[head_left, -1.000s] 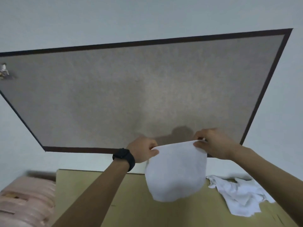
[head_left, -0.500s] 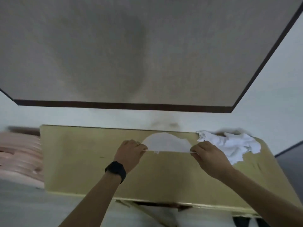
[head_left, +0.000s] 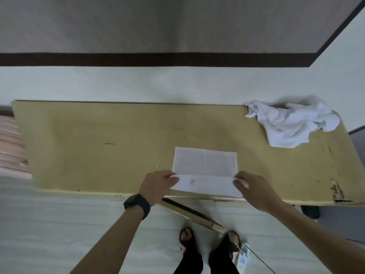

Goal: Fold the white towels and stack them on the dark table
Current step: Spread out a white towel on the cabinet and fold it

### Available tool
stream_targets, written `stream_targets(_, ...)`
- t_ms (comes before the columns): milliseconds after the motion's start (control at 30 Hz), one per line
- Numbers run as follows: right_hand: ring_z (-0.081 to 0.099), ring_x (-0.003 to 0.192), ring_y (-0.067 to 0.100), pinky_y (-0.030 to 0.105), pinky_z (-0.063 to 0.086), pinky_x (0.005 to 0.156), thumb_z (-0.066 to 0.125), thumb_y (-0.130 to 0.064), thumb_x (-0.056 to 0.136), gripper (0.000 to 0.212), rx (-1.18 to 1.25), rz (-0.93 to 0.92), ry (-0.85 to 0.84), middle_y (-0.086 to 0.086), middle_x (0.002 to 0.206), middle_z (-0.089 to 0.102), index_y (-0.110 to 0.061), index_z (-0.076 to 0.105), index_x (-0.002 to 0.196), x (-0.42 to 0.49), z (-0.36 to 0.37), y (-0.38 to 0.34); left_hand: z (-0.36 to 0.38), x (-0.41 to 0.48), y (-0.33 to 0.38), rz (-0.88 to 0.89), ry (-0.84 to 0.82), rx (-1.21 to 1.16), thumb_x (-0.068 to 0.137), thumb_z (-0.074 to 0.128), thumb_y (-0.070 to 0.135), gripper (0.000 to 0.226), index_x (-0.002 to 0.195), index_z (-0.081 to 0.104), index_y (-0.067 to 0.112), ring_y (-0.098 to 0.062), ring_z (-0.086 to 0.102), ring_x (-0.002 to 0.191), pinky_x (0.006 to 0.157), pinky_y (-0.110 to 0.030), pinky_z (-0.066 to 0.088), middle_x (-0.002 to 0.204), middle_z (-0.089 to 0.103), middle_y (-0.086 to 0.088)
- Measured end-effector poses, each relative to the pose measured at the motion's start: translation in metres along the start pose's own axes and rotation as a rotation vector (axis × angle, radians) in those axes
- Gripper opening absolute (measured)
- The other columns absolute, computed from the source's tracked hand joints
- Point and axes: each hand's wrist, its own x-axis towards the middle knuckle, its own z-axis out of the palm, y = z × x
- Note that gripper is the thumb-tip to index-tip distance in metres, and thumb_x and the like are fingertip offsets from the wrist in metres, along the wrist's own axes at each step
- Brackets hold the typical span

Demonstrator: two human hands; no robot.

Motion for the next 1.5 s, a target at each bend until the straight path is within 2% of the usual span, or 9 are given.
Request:
stream_targets(67, 0.062, 0.069, 0.008, 0.024, 0.045, 0.061, 0.058, -0.038, 0.094, 0.005, 0.158, 0.134, 0.102, -0.013, 0.076, 0.065, -0.035, 0.06, 0.091, 0.016, -0.003, -0.003, -0.006, 0.018, 0.0, -0.038, 0.069, -0.113, 0.09, 0.067, 0.036, 0.009, 0.089, 0.07, 0.028, -0.013, 0.067, 0.084, 0.07, -0.019, 0.046, 0.085, 0.072, 0.007)
stream_targets(133, 0.06, 0.075, 0.002, 0.019, 0.042, 0.06, 0.061, -0.037, 0.093, 0.004, 0.293, 0.238, 0.184, -0.014, 0.083, 0.065, -0.033, 0.062, 0.094, 0.032, -0.003, -0.003, -0.008, 0.037, 0.002, -0.053, 0.095, -0.195, 0.09, 0.068, 0.034, 0.011, 0.095, 0.072, 0.025, -0.008, 0.066, 0.086, 0.069, -0.014, 0.044, 0.089, 0.072, 0.008)
stream_targets(433, 0.057, 0.081, -0.002, 0.014, 0.038, 0.064, 0.059, -0.037, 0.094, 0.017, 0.494, 0.379, 0.374, -0.014, 0.089, 0.067, -0.025, 0.068, 0.102, 0.074, 0.009, 0.01, 0.007, 0.092, 0.004, -0.117, 0.226, -0.268, 0.092, 0.064, 0.038, 0.019, 0.107, 0.069, 0.026, -0.007, 0.062, 0.086, 0.066, -0.017, 0.042, 0.094, 0.069, 0.008)
stream_targets(567, 0.058, 0.083, -0.002, 0.014, 0.039, 0.066, 0.059, -0.036, 0.094, 0.018, 0.483, 0.388, 0.375, -0.014, 0.09, 0.067, -0.024, 0.069, 0.103, 0.087, 0.006, 0.007, 0.01, 0.103, 0.005, -0.153, 0.27, -0.249, 0.091, 0.064, 0.037, 0.019, 0.106, 0.069, 0.027, -0.014, 0.064, 0.09, 0.074, -0.027, 0.048, 0.093, 0.069, 0.008)
stream_targets(800, 0.061, 0.085, 0.01, 0.025, 0.042, 0.073, 0.06, -0.031, 0.092, 0.013, 0.407, 0.401, 0.355, -0.013, 0.086, 0.068, -0.023, 0.069, 0.099, 0.098, 0.011, 0.003, 0.01, 0.114, -0.001, -0.164, 0.208, -0.132, 0.091, 0.062, 0.029, 0.016, 0.106, 0.067, 0.03, -0.013, 0.063, 0.088, 0.067, -0.021, 0.043, 0.094, 0.068, 0.008)
stream_targets(967, 0.06, 0.08, 0.006, 0.022, 0.042, 0.067, 0.061, -0.026, 0.091, 0.009, 0.381, 0.413, 0.36, -0.013, 0.084, 0.067, -0.026, 0.069, 0.096, 0.095, 0.018, 0.006, 0.01, 0.12, -0.01, -0.138, 0.184, -0.057, 0.091, 0.061, 0.032, 0.014, 0.103, 0.066, 0.034, -0.013, 0.065, 0.087, 0.077, -0.027, 0.051, 0.094, 0.07, 0.011)
stream_targets(1133, 0.062, 0.084, 0.013, 0.03, 0.049, 0.076, 0.059, -0.02, 0.091, 0.017, 0.331, 0.37, 0.385, -0.008, 0.087, 0.067, -0.026, 0.067, 0.104, 0.095, 0.021, 0.004, 0.011, 0.125, -0.008, -0.121, 0.175, 0.002, 0.092, 0.057, 0.04, 0.012, 0.101, 0.064, 0.038, -0.011, 0.065, 0.083, 0.079, -0.033, 0.055, 0.09, 0.069, 0.014)
stream_targets(1300, 0.06, 0.084, 0.014, 0.027, 0.043, 0.075, 0.059, -0.017, 0.089, 0.024, 0.281, 0.353, 0.409, -0.006, 0.092, 0.062, -0.026, 0.067, 0.109, 0.096, 0.025, 0.007, 0.01, 0.127, -0.002, -0.153, 0.169, 0.11, 0.093, 0.053, 0.043, 0.008, 0.098, 0.059, 0.04, -0.012, 0.062, 0.078, 0.071, -0.029, 0.052, 0.087, 0.065, 0.015)
stream_targets(1500, 0.057, 0.085, 0.015, 0.026, 0.04, 0.076, 0.058, -0.016, 0.088, 0.024, 0.266, 0.372, 0.42, -0.008, 0.093, 0.056, -0.024, 0.068, 0.108, 0.1, 0.025, 0.007, 0.014, 0.13, -0.003, -0.13, 0.189, 0.168, 0.094, 0.051, 0.043, 0.011, 0.098, 0.057, 0.036, -0.016, 0.062, 0.082, 0.076, -0.036, 0.055, 0.092, 0.064, 0.013)
